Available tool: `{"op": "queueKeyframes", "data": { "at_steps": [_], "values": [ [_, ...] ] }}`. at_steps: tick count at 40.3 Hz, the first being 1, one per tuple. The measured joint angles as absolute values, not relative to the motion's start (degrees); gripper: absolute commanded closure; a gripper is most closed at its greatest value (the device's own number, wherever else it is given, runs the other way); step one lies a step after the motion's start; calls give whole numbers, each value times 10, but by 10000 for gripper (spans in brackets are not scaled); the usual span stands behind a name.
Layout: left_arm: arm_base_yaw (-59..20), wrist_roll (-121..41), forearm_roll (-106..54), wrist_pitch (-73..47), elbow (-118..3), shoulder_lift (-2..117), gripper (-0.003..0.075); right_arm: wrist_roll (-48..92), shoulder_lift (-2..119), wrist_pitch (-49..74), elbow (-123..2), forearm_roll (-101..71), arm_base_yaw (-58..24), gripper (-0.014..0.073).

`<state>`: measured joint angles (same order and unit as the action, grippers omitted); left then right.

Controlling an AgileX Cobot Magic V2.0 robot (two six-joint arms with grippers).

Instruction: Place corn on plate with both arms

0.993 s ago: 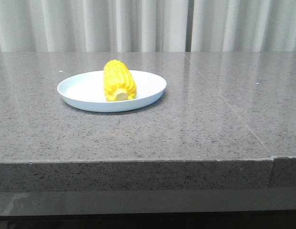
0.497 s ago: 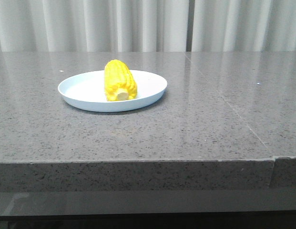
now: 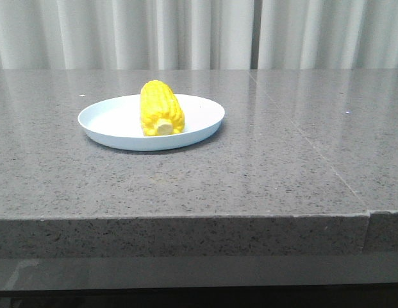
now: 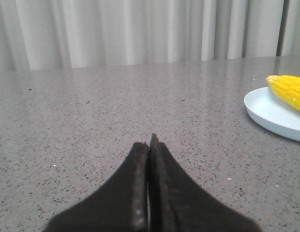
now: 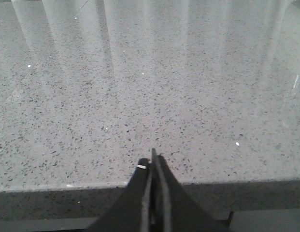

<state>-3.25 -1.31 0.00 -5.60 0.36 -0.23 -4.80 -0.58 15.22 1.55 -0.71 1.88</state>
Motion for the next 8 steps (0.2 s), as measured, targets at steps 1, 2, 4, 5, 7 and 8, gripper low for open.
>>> {"op": "queueKeyframes", "data": {
  "at_steps": [1,2,4,5,7,8],
  "values": [
    [-33,-13,0,-56,4,-2,741,-48,-6,152,16,-7,19,667],
    [-33,-13,0,-56,4,-2,741,-48,-6,152,16,-7,19,667],
    [-33,-13,0,-56,4,-2,741,-48,-6,152,16,-7,19,667],
    [-33,-13,0,-56,4,-2,741,-48,-6,152,16,-7,19,667],
    [-33,-13,0,-56,4,-2,741,-48,-6,152,16,-7,19,667],
    [-33,-13,0,-56,4,-2,741,-48,-6,152,16,-7,19,667]
  ]
}}
